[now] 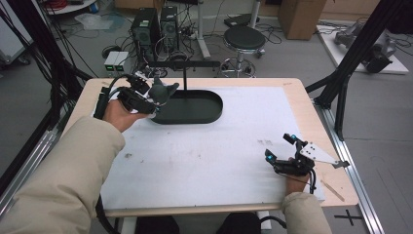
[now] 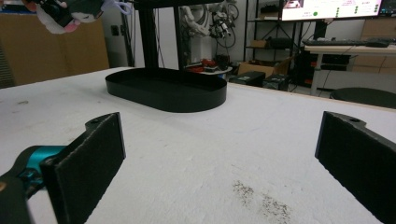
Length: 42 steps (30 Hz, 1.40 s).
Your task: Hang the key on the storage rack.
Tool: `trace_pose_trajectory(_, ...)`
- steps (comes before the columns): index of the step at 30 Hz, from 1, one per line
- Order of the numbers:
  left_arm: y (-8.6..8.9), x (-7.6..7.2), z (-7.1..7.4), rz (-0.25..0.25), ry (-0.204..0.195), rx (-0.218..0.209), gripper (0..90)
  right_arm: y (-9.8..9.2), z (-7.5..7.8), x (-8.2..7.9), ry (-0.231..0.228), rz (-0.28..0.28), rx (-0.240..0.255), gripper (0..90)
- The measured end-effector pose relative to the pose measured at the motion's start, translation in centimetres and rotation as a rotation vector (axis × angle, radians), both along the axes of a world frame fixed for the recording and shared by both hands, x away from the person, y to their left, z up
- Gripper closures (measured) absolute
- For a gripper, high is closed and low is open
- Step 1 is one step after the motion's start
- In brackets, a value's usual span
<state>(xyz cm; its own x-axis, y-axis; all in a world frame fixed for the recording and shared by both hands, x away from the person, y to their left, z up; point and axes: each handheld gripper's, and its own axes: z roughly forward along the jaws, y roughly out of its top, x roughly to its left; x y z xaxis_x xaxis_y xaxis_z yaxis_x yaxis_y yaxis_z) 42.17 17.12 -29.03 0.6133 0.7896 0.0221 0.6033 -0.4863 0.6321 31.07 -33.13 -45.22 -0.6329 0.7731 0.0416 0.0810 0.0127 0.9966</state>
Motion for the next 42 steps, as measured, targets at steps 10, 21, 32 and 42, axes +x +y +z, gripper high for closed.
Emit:
trace_pose_trajectory(10, 2.1, 0.9, 0.1, 0.086, -0.012, -0.031, 57.2, 0.0, 0.0, 0.1, 0.001, -0.001, -0.001, 0.7)
trace_pose_trajectory(21, 3.3, 1.8, 0.6, 0.149, -0.041, -0.051, 57.1, 0.0, 0.0, 0.2, 0.006, -0.005, -0.005, 0.7)
trace_pose_trajectory(32, 3.8, 2.9, 1.1, 0.192, -0.060, -0.067, 57.1, 0.1, 0.0, 0.2, 0.011, -0.002, -0.008, 0.7)
trace_pose_trajectory(42, 4.0, 4.0, 0.6, 0.248, -0.078, -0.075, 57.0, 0.1, 0.0, 0.2, 0.015, -0.003, -0.011, 0.7)
